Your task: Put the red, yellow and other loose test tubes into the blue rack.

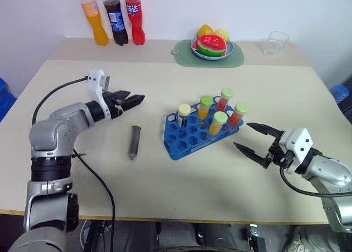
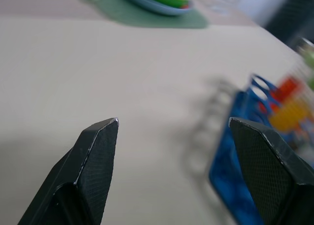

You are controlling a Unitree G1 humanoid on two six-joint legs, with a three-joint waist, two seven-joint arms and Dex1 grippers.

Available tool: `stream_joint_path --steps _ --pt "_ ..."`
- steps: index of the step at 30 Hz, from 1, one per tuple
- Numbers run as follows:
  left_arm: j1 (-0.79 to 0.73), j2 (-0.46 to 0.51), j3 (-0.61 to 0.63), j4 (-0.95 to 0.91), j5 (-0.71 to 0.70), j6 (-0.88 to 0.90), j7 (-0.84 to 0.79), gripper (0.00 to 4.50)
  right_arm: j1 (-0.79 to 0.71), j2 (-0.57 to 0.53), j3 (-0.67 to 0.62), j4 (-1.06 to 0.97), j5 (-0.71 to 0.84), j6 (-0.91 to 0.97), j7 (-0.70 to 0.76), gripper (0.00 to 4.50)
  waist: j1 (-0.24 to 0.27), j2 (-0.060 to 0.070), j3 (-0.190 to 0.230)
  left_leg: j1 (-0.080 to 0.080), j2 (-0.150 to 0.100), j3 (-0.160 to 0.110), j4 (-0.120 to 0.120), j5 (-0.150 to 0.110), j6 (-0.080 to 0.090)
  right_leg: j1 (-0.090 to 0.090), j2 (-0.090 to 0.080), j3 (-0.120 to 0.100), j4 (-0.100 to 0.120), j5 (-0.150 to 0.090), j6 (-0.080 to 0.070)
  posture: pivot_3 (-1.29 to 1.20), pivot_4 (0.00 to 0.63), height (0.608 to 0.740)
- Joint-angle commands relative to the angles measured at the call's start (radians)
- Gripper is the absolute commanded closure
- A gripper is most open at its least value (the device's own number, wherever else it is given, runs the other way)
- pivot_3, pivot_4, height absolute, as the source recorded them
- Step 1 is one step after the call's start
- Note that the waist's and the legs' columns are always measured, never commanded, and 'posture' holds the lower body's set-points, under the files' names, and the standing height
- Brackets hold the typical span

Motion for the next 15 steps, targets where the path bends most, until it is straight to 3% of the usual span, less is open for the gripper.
stream_joint_path --steps 1,3,7,15 --pt "-0.102 -0.002 0.052 -0.014 0.022 0.383 0.193 0.79 -0.012 -0.013 -0.013 -0.047 0.013 0.014 0.006 0.87 -0.001 0.0 0.0 0.0 0.0 0.0 0.0 0.0 0.0 0.0 0.0 0.0 0.0 0.0 0.0 0.0 0.15 0.74" --pt "-0.136 -0.045 0.127 -0.044 0.014 0.532 0.248 0.79 -0.015 -0.011 -0.009 -0.062 0.011 0.028 0.003 0.87 -0.002 0.0 0.0 0.0 0.0 0.0 0.0 0.0 0.0 0.0 0.0 0.0 0.0 0.0 0.0 0.0 0.15 0.74" --pt "-0.151 -0.02 0.112 0.003 -0.12 0.607 0.327 0.79 -0.028 -0.007 0.004 -0.086 0.004 0.06 -0.011 0.87 -0.005 0.0 0.0 0.001 0.0 -0.001 -0.001 0.0 0.0 0.0 0.0 0.0 0.0 0.0 0.0 0.0 0.15 0.74" --pt "-0.216 0.14 -0.07 0.241 -0.617 0.607 0.617 0.79 -0.054 -0.01 0.014 -0.11 0.004 0.097 -0.012 0.87 0.0 -0.001 0.001 0.001 0.0 -0.003 -0.001 0.001 -0.002 0.0 -0.001 0.001 0.001 0.0 0.0 0.0 0.15 0.74"
